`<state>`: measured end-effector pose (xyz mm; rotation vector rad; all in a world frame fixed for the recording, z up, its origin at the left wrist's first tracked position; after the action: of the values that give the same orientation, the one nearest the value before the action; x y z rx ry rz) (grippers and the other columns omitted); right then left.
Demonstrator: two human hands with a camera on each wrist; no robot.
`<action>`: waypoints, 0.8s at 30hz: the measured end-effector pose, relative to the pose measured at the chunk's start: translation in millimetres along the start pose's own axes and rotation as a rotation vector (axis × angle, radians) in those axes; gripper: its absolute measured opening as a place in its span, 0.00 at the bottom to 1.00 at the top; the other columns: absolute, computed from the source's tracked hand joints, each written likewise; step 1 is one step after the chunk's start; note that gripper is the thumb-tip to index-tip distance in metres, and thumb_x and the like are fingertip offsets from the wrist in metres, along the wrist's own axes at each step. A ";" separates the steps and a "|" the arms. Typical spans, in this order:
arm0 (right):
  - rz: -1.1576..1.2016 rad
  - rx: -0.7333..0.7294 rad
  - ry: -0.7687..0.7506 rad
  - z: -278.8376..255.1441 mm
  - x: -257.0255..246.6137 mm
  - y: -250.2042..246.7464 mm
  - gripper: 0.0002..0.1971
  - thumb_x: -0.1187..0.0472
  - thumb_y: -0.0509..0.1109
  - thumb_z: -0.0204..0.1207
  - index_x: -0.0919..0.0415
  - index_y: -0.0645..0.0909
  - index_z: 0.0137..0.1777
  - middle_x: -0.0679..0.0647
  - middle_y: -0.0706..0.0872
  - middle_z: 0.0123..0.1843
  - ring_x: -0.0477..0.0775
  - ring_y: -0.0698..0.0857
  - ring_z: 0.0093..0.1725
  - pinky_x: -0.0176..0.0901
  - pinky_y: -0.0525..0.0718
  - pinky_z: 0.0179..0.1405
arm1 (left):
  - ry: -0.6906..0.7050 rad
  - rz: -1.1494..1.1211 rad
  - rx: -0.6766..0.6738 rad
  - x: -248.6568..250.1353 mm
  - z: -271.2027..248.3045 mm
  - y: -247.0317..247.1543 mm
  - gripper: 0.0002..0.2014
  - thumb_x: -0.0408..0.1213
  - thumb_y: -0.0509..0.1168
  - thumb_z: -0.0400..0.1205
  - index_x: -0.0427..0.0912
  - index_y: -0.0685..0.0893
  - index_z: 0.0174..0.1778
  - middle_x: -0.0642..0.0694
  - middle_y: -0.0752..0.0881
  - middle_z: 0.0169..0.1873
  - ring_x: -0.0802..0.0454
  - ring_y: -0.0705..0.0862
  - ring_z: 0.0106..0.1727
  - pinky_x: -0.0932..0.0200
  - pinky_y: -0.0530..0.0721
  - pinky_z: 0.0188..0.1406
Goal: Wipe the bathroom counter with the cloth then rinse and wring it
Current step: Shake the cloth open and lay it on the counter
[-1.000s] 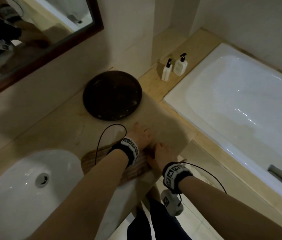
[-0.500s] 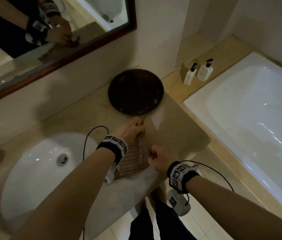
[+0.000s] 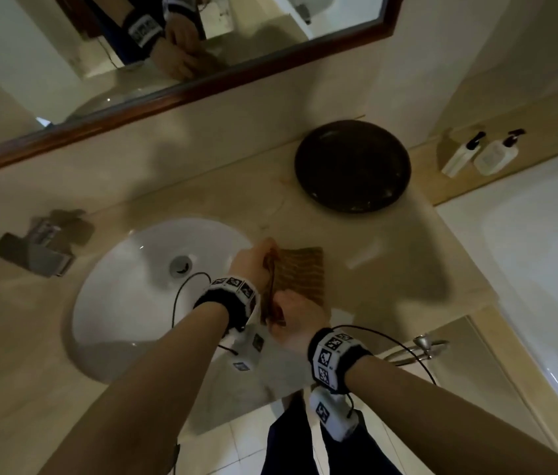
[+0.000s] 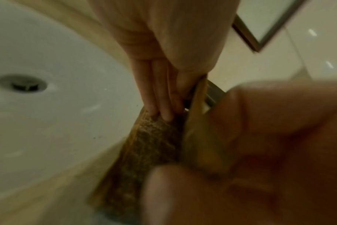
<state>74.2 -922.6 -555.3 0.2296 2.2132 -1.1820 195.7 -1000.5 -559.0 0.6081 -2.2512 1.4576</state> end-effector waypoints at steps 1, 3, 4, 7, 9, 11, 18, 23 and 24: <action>-0.021 -0.028 0.006 2.7 -2.1 2.8 0.07 0.51 0.63 0.78 0.52 0.71 0.51 0.52 0.76 0.53 0.58 0.78 0.50 0.50 0.79 0.48 | -0.069 -0.114 0.010 -8.9 2.2 2.7 0.22 0.20 0.54 0.74 0.54 0.81 0.45 0.40 0.87 0.38 0.38 0.85 0.37 0.45 0.87 0.34; -0.067 -0.077 0.021 8.3 -4.6 8.7 0.07 0.53 0.62 0.79 0.52 0.73 0.54 0.53 0.77 0.56 0.59 0.79 0.52 0.54 0.81 0.51 | -0.223 -0.447 -0.002 -19.2 3.6 7.9 0.27 0.14 0.51 0.73 0.51 0.85 0.39 0.36 0.88 0.40 0.37 0.86 0.39 0.43 0.88 0.37; -0.094 -0.086 0.029 10.3 -5.4 10.7 0.07 0.53 0.61 0.79 0.53 0.72 0.55 0.54 0.78 0.57 0.60 0.80 0.53 0.54 0.80 0.51 | -0.297 -0.626 -0.016 -19.7 2.2 9.2 0.27 0.11 0.49 0.73 0.45 0.87 0.40 0.34 0.87 0.41 0.37 0.85 0.40 0.43 0.88 0.41; -0.138 -0.085 0.046 14.1 -6.2 13.3 0.11 0.54 0.61 0.80 0.55 0.72 0.60 0.54 0.77 0.59 0.60 0.79 0.57 0.51 0.78 0.50 | -0.432 -0.961 -0.044 -17.5 -1.3 4.1 0.19 0.15 0.54 0.75 0.35 0.87 0.46 0.35 0.85 0.40 0.39 0.84 0.42 0.44 0.87 0.46; -0.148 -0.094 0.036 15.1 -5.0 16.0 0.14 0.52 0.61 0.80 0.54 0.72 0.63 0.54 0.77 0.61 0.60 0.78 0.60 0.52 0.79 0.53 | -0.447 -0.981 -0.044 -19.4 -0.2 3.3 0.11 0.22 0.62 0.78 0.39 0.87 0.43 0.39 0.85 0.36 0.43 0.83 0.38 0.49 0.86 0.41; -0.177 -0.103 0.014 15.3 -3.6 19.7 0.16 0.49 0.62 0.80 0.53 0.73 0.64 0.54 0.78 0.63 0.60 0.78 0.62 0.53 0.80 0.56 | -0.398 -0.838 -0.009 -24.4 3.4 5.4 0.06 0.28 0.71 0.76 0.44 0.85 0.41 0.44 0.85 0.36 0.46 0.83 0.37 0.54 0.84 0.37; -0.048 -0.009 -0.031 -3.5 6.3 9.6 0.12 0.49 0.63 0.79 0.55 0.81 0.54 0.53 0.85 0.51 0.56 0.82 0.49 0.40 0.74 0.42 | -0.071 0.243 0.165 -17.0 -3.9 3.0 0.15 0.33 0.62 0.74 0.46 0.73 0.57 0.41 0.74 0.58 0.40 0.79 0.49 0.47 0.82 0.45; -0.018 0.049 0.127 -7.3 33.6 -2.6 0.11 0.53 0.64 0.78 0.56 0.84 0.53 0.54 0.89 0.45 0.56 0.86 0.43 0.43 0.83 0.43 | 0.249 0.309 -0.097 24.8 -3.7 32.6 0.16 0.44 0.64 0.81 0.48 0.73 0.64 0.45 0.73 0.62 0.42 0.79 0.55 0.49 0.80 0.53; -0.018 0.034 0.143 -6.7 36.4 -2.9 0.11 0.54 0.65 0.77 0.57 0.85 0.53 0.55 0.89 0.46 0.57 0.86 0.44 0.44 0.83 0.44 | 0.251 0.318 -0.179 30.0 -2.1 40.6 0.19 0.48 0.65 0.80 0.50 0.72 0.66 0.46 0.72 0.63 0.42 0.78 0.57 0.48 0.79 0.55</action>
<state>41.1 -923.6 -571.9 0.3173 2.3243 -1.2484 148.6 -988.1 -572.6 0.0085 -2.3136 1.3603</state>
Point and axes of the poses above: each hand's wrist, its own z-axis towards the middle knuckle, its own y-axis out of the palm, x = y × z, the point moved 3 cm from there along z, towards the middle knuckle
